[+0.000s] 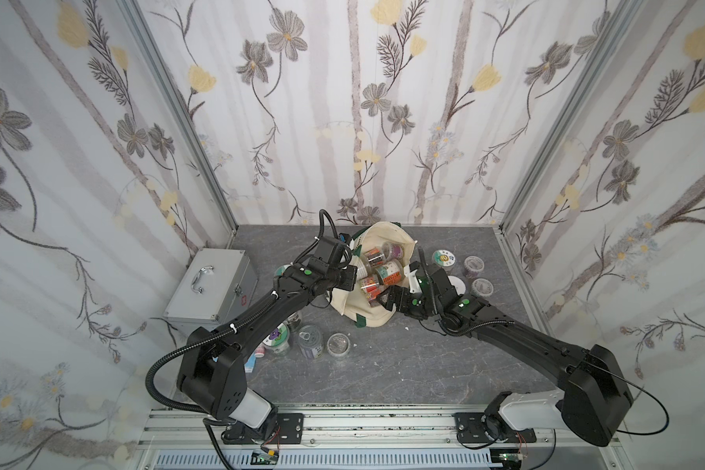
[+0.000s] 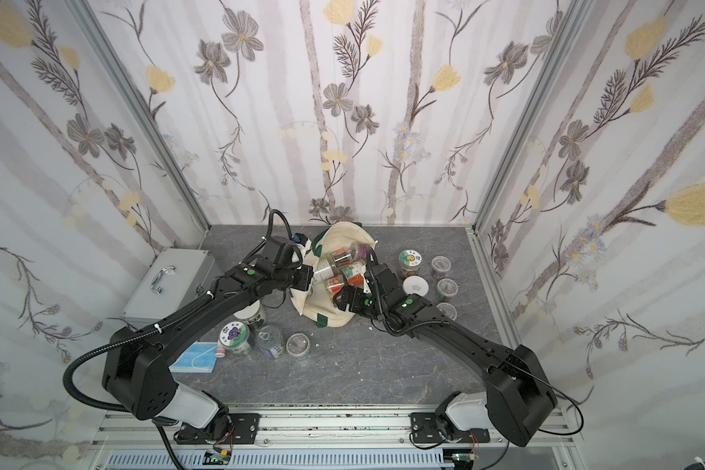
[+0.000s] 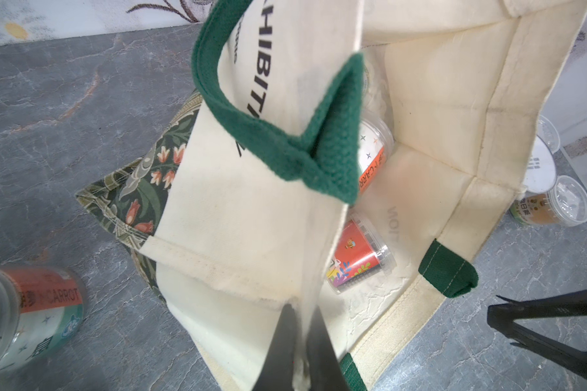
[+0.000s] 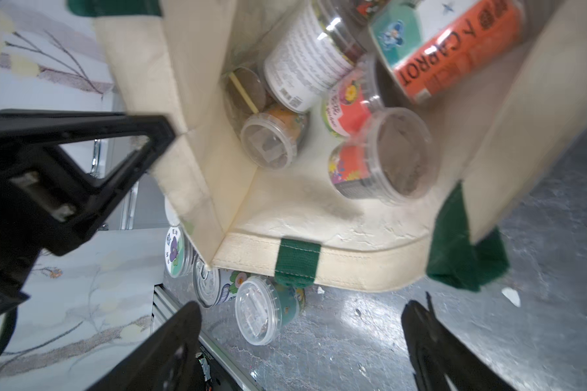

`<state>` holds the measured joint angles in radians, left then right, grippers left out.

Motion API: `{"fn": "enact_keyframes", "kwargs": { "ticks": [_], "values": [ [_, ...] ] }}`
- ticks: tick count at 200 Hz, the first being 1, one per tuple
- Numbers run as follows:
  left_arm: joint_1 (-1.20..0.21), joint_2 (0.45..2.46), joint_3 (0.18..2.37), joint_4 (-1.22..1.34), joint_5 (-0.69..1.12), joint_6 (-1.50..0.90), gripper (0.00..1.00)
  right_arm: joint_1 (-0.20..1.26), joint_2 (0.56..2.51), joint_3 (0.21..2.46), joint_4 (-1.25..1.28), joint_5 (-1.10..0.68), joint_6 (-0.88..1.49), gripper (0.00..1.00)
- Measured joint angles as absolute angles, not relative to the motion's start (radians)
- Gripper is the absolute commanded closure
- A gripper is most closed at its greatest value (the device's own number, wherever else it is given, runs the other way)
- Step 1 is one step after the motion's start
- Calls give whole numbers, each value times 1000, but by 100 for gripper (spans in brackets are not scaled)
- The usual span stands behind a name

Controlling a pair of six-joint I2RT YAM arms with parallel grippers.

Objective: Take out the seed jars from the canvas bag
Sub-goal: Pick up the seed jar from the canvas bag.

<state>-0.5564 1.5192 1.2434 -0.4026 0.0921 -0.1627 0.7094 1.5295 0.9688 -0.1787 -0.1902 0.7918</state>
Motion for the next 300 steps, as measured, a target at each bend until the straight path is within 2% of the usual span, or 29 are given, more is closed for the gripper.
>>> {"fn": "enact_keyframes", "kwargs": {
  "ticks": [38, 60, 85, 111, 163, 227, 253, 300],
  "values": [
    [-555, 1522, 1243, -401, 99, -163, 96, 708, 1674, 1059, -161, -106, 710, 9],
    [-554, 1522, 1243, -401, 101, -163, 96, 710, 1777, 1119, -167, -102, 687, 15],
    [-553, 1522, 1243, -401, 101, -163, 96, 713, 1866, 1142, -177, -98, 688, 17],
    [-553, 1523, 1243, -401, 102, -163, 96, 730, 1895, 1161, -198, -92, 686, 19],
    [-551, 1530, 1248, -401, 106, -162, 96, 823, 1899, 1151, -130, -200, 661, 20],
    [-551, 1540, 1263, -407, 105, -161, 96, 830, 1811, 1075, -97, -173, 658, 14],
    [-551, 1541, 1265, -412, 105, -161, 96, 828, 1769, 1059, -72, -99, 649, 9],
    [-551, 1542, 1266, -415, 107, -161, 96, 780, 1826, 1098, -71, 23, 593, 7]
  ]
}}
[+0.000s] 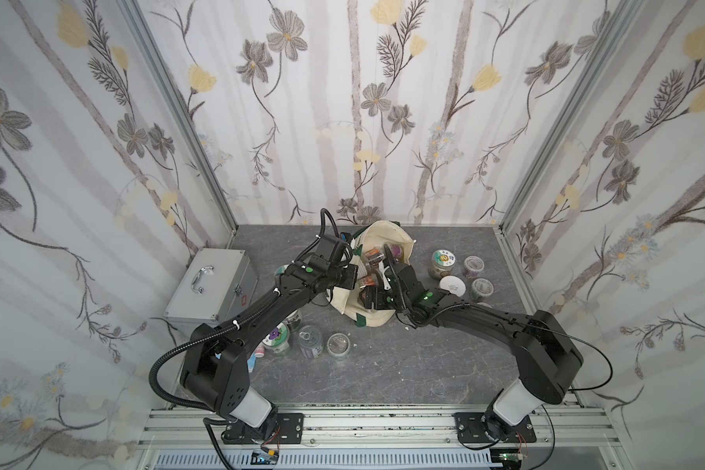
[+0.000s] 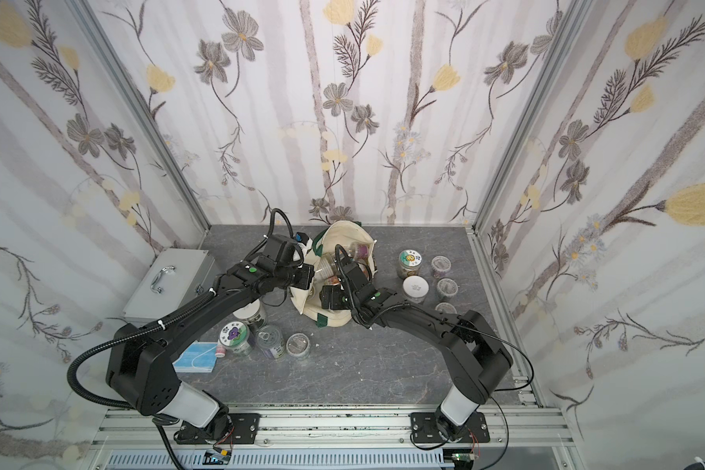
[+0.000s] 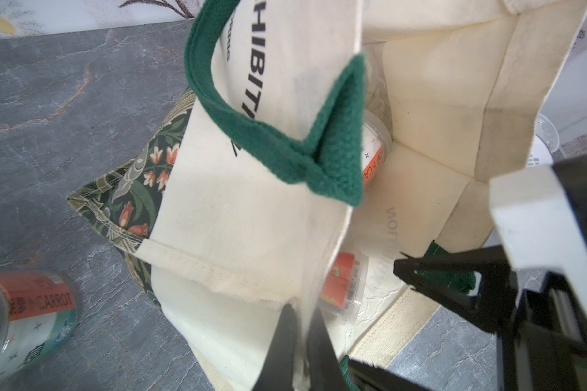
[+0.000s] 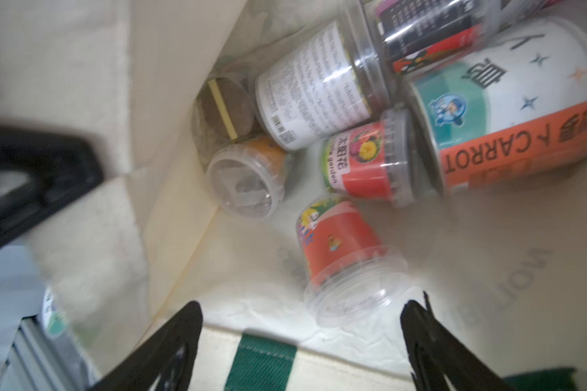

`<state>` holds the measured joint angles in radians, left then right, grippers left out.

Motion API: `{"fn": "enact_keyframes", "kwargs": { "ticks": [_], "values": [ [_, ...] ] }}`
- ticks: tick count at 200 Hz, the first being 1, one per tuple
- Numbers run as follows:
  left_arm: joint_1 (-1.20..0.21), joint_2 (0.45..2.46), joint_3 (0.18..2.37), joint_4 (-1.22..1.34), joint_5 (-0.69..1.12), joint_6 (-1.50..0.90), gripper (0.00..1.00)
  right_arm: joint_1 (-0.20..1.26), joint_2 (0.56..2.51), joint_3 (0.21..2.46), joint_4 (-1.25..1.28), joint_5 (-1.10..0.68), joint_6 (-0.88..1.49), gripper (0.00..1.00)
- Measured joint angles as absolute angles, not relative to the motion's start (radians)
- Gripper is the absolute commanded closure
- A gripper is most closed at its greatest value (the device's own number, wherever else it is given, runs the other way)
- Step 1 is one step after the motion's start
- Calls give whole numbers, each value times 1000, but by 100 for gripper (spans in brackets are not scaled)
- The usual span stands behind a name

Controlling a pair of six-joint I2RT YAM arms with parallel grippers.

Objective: Take out the seed jars from the canvas bag
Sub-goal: Pick up the seed jar from the canvas bag.

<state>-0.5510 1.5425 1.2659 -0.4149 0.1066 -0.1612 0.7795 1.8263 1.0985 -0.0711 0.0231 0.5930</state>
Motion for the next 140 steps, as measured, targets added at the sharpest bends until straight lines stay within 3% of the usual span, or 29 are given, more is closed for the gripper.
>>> {"fn": "enact_keyframes", "kwargs": {
  "ticks": [71, 140],
  "values": [
    [-551, 1542, 1269, -418, 106, -160, 96, 744, 2024, 1195, -69, -35, 465, 9],
    [-551, 1550, 1279, -424, 109, -160, 96, 766, 2055, 1160, -46, -96, 460, 18]
  ]
}}
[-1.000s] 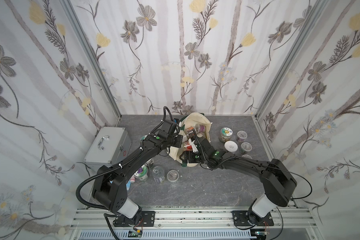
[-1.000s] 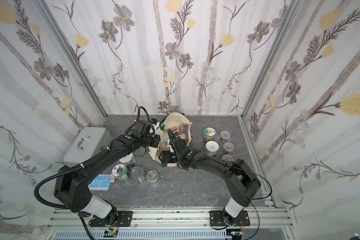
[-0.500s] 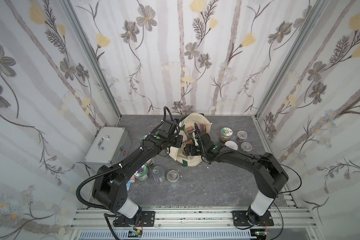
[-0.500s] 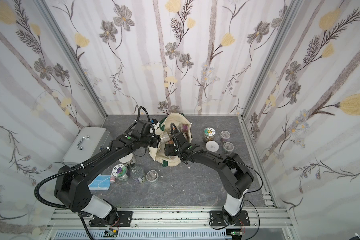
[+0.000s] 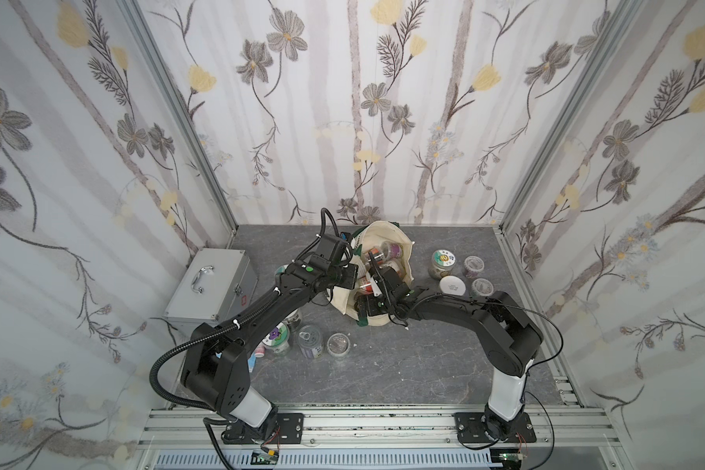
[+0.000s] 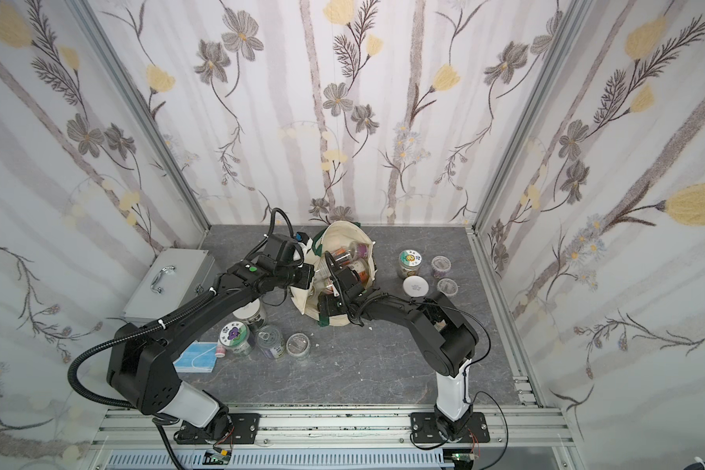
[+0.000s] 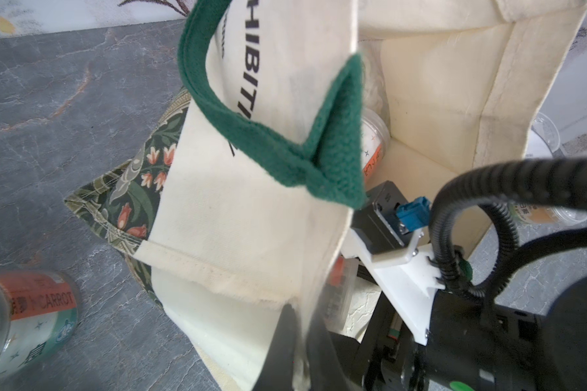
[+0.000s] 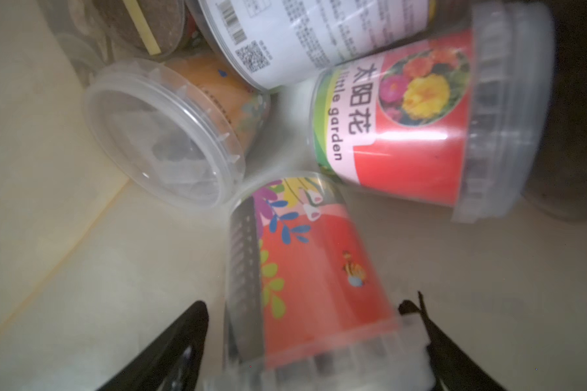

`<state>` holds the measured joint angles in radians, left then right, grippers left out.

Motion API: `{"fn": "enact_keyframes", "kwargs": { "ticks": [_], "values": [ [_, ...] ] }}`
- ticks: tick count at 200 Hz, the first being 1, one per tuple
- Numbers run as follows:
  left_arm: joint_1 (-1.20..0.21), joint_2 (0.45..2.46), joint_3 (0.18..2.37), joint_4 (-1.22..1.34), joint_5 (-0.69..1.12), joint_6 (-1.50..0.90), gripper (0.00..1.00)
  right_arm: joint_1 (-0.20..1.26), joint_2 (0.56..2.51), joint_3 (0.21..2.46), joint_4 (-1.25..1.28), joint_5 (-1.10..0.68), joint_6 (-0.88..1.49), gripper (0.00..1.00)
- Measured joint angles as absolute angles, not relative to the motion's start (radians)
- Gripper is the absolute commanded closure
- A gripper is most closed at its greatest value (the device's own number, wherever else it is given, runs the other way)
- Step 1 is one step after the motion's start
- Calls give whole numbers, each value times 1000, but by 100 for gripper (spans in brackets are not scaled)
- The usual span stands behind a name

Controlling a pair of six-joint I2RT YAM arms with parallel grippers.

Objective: Take out the seed jars from the canvas bag
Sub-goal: Pick up the seed jar from the canvas bag.

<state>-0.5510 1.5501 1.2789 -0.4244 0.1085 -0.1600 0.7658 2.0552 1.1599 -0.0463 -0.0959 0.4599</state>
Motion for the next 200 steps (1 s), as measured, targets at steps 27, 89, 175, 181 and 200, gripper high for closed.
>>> {"fn": "enact_keyframes", "kwargs": {
  "ticks": [27, 89, 175, 181, 200],
  "values": [
    [-551, 1551, 1283, -428, 108, -160, 96, 765, 2065, 1162, -44, -95, 473, 26],
    [-551, 1549, 1285, -430, 106, -157, 96, 766, 1963, 1137, -72, -56, 521, 36],
    [-550, 1562, 1346, -469, 109, -115, 94, 762, 1622, 1029, -242, -89, 679, 35],
    [-550, 1563, 1346, -470, 109, -110, 93, 762, 1592, 1019, -268, -98, 690, 35],
    [-550, 1570, 1346, -468, 120, -109, 94, 757, 1497, 987, -361, -124, 722, 35]
  ]
}}
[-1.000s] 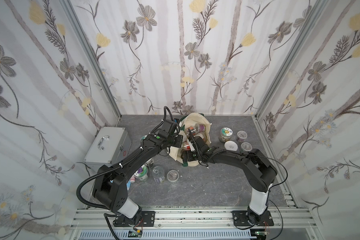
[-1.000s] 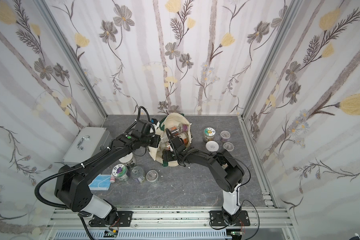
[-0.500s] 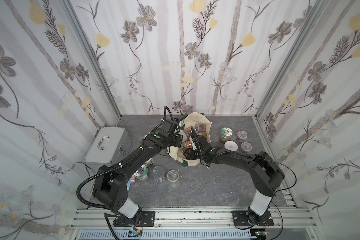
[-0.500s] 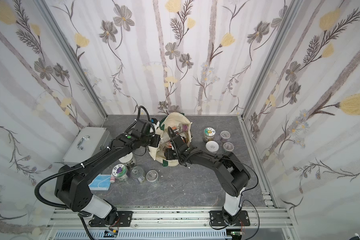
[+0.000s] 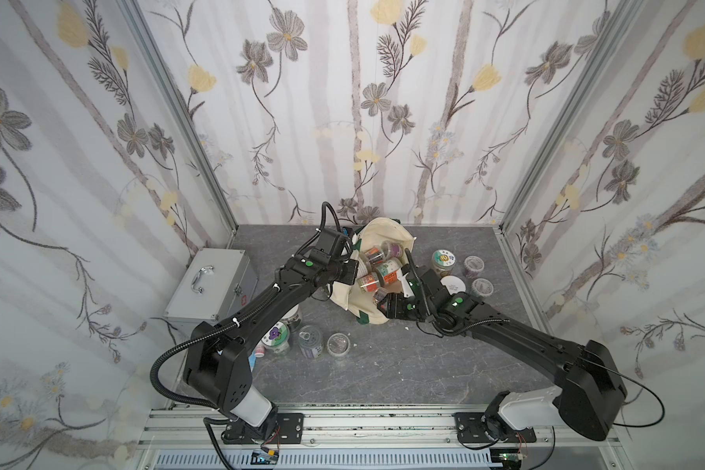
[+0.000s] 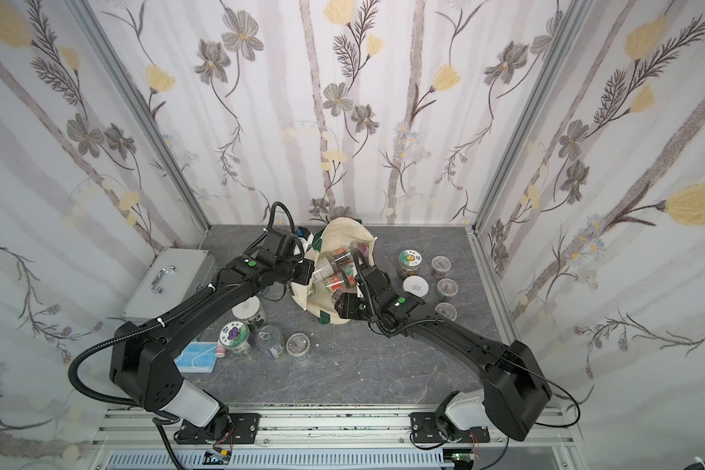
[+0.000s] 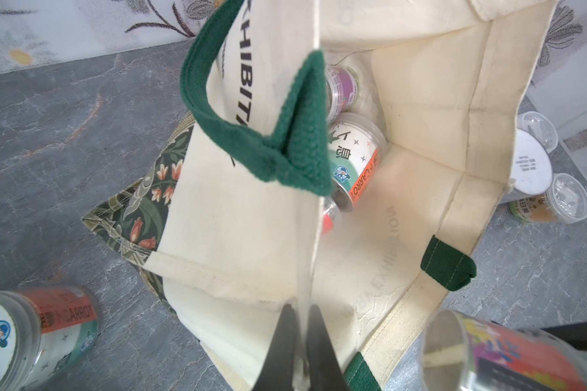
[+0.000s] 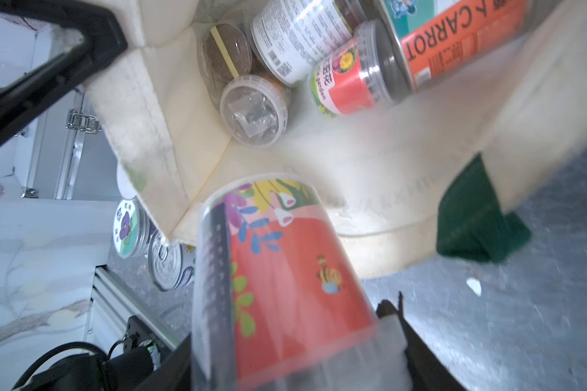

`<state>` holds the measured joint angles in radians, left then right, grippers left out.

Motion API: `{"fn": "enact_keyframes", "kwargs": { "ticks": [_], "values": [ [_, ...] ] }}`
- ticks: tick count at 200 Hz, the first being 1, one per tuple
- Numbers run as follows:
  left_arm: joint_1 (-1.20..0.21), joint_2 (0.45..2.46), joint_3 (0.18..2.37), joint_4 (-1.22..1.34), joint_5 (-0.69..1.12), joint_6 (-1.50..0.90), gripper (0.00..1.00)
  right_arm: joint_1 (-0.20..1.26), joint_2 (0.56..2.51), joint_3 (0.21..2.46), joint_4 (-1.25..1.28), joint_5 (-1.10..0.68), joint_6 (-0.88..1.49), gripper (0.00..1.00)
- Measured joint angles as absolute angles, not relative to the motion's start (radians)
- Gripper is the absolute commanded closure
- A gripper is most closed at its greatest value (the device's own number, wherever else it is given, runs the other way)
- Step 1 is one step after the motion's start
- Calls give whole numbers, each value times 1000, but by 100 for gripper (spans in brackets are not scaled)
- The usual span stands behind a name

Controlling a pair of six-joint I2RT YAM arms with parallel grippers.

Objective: Take out the seed jars from the canvas bag
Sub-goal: Pick up the seed jar from the canvas bag, then place the seed jar at the center of the board.

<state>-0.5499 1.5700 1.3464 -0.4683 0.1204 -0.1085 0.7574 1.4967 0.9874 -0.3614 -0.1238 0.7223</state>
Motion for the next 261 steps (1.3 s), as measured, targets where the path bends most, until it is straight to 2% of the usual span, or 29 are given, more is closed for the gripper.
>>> {"fn": "enact_keyframes", "kwargs": {
  "ticks": [55, 118, 200, 261],
  "values": [
    [-551, 1573, 1355, -468, 175, -126, 93, 663, 1197, 819, -587, -157, 825, 36],
    [-551, 1558, 1354, -467, 192, -157, 92, 360, 934, 625, -759, -200, 913, 34],
    [-552, 1545, 1353, -468, 194, -162, 92, 28, 901, 551, -812, -285, 978, 35],
    [-552, 1538, 1353, -468, 194, -162, 92, -72, 1021, 510, -812, -316, 1048, 36]
  ]
}}
